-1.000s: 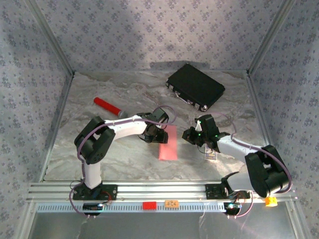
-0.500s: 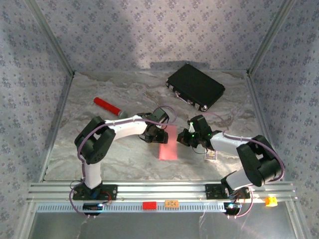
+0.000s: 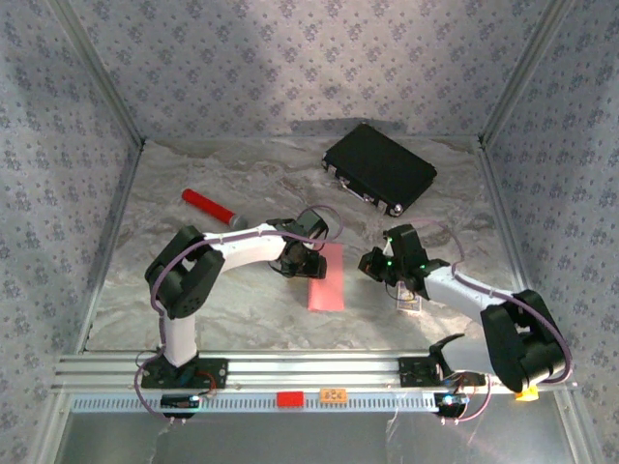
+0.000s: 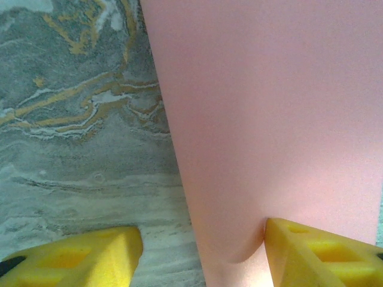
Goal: Fold a paper plane with a square sheet of paper (pick it up from the middle)
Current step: Hold the square sheet of paper at the center of the table, then first fold the square sheet of paper in half at the center of the table.
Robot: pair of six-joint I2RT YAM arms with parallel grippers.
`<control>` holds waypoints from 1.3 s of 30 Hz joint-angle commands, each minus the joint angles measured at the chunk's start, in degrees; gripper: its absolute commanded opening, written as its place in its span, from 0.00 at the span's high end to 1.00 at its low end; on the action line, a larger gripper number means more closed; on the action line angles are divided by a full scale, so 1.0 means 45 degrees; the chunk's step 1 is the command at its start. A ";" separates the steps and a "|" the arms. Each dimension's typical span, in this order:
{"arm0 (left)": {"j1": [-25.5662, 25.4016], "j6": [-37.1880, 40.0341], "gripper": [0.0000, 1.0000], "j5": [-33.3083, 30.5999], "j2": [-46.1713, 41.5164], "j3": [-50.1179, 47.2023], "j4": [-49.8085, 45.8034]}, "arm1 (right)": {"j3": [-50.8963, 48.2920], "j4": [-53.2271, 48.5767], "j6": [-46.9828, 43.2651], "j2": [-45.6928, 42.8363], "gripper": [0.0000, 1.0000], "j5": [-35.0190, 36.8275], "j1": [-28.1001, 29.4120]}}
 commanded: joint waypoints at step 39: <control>-0.0123 0.0243 0.41 -0.0328 0.1313 -0.0425 0.1466 | 0.2134 -0.0514 -0.1355 0.5328 1.00 -0.1249 0.2056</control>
